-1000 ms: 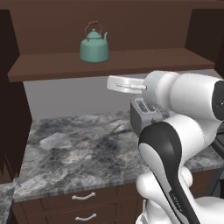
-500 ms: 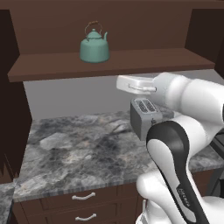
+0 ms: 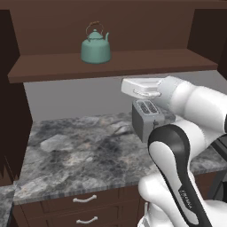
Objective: Open the cabinet, pick the kettle from the cabinet, and place it in the sink.
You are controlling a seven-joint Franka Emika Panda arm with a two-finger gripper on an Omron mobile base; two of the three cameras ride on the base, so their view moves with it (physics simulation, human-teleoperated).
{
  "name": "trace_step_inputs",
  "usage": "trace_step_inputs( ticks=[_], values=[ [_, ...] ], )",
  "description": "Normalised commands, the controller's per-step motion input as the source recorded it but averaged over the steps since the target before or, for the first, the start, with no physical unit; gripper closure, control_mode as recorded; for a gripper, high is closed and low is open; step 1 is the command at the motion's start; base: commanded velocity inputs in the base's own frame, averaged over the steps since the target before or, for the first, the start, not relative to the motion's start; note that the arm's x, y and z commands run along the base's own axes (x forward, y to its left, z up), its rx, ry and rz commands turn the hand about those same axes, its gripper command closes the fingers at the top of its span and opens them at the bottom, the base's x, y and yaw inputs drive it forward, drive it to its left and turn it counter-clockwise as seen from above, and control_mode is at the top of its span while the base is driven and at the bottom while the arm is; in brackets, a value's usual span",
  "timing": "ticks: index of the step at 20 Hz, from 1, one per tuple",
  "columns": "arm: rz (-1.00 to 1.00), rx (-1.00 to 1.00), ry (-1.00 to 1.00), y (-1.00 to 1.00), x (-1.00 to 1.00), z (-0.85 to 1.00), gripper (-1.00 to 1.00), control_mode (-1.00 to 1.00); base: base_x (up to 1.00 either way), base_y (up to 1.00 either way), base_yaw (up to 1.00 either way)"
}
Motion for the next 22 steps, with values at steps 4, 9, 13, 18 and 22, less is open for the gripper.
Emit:
trace_step_inputs(
  ticks=[4,9,13,18,22],
  values=[
    [0.00,0.00,-0.04,-0.14,0.00,-0.01,-1.00,-1.00,0.00,0.00,0.00],
    [0.00,0.00,-0.04,-0.14,0.00,-0.04,-1.00,-1.00,0.00,0.00,0.00],
    [0.00,0.00,-0.01,-0.11,0.03,-0.06,-1.00,-1.00,0.00,0.00,0.00],
    [0.00,-0.05,0.00,-0.10,0.13,-0.04,-1.00,-1.00,0.00,0.00,0.00],
    [0.00,-0.08,0.00,-0.10,0.24,-0.01,-1.00,-1.00,0.00,0.00,0.00]
  ],
)
